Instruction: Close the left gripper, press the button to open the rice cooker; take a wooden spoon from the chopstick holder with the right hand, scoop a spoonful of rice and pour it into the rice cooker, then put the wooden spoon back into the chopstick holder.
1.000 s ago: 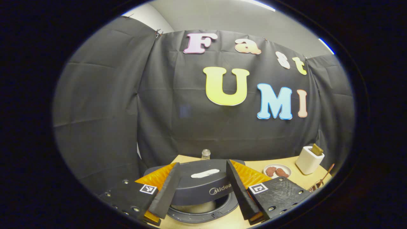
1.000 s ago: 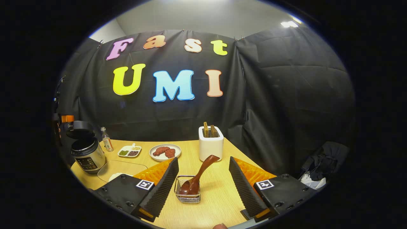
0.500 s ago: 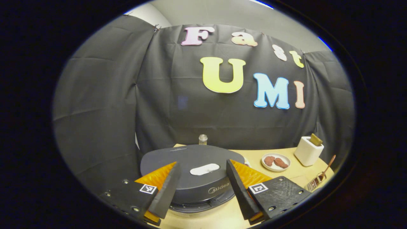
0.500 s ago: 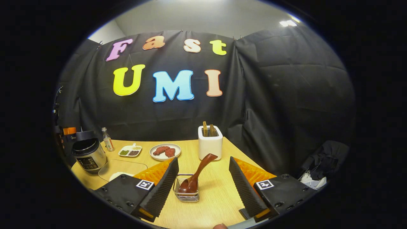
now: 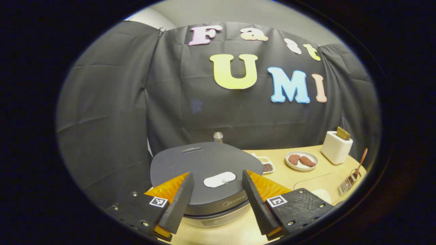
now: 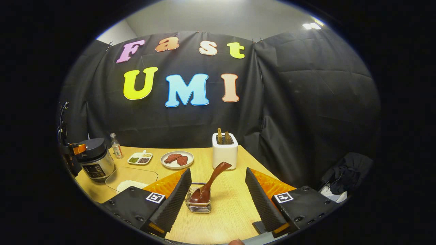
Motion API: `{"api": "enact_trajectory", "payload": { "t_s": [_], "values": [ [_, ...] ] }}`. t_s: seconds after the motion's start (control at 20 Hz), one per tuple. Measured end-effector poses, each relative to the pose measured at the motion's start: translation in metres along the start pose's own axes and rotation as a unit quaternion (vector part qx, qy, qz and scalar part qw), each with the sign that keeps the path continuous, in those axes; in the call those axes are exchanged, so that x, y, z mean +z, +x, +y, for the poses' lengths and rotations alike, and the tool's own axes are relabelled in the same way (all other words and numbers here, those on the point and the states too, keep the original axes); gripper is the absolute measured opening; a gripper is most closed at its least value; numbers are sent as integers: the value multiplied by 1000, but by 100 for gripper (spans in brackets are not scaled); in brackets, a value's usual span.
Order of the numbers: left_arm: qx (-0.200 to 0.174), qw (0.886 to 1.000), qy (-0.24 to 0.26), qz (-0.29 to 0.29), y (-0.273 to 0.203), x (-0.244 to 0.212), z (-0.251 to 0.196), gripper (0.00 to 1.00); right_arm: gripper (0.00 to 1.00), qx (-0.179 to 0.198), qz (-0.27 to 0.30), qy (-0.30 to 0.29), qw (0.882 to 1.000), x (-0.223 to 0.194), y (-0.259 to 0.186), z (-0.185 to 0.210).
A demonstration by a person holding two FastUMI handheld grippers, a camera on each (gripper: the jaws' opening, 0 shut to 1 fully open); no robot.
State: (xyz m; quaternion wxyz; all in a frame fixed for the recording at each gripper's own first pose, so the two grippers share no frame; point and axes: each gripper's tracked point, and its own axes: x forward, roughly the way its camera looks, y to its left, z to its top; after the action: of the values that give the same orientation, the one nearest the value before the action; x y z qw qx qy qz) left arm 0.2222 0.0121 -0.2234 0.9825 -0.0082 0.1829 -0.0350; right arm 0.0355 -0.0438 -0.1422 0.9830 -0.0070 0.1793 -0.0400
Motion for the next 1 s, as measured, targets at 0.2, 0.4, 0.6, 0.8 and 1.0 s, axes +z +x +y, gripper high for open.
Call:
{"api": "enact_trajectory", "payload": {
  "t_s": [0.2, 0.4, 0.6, 0.8, 1.0],
  "values": [
    [14, 1000, 0, -23, -2, -4, -2, 90, 100, -5, 3, -14, 1000, 1, -5, -9],
    [21, 1000, 5, -22, -1, -14, -4, 91, 100, -4, 1, -7, 1000, 5, -5, -11],
    [25, 999, 4, -27, -11, 2, -3, 90, 100, 20, -20, -5, 1000, 22, -10, -4],
    [22, 996, 1, -87, -73, 67, -27, 87, 100, 60, -57, 11, 997, 51, -19, 1],
    [23, 993, 15, -115, -144, 99, -63, 86, 97, 106, -81, 21, 991, 65, -28, 8]
  ]
}}
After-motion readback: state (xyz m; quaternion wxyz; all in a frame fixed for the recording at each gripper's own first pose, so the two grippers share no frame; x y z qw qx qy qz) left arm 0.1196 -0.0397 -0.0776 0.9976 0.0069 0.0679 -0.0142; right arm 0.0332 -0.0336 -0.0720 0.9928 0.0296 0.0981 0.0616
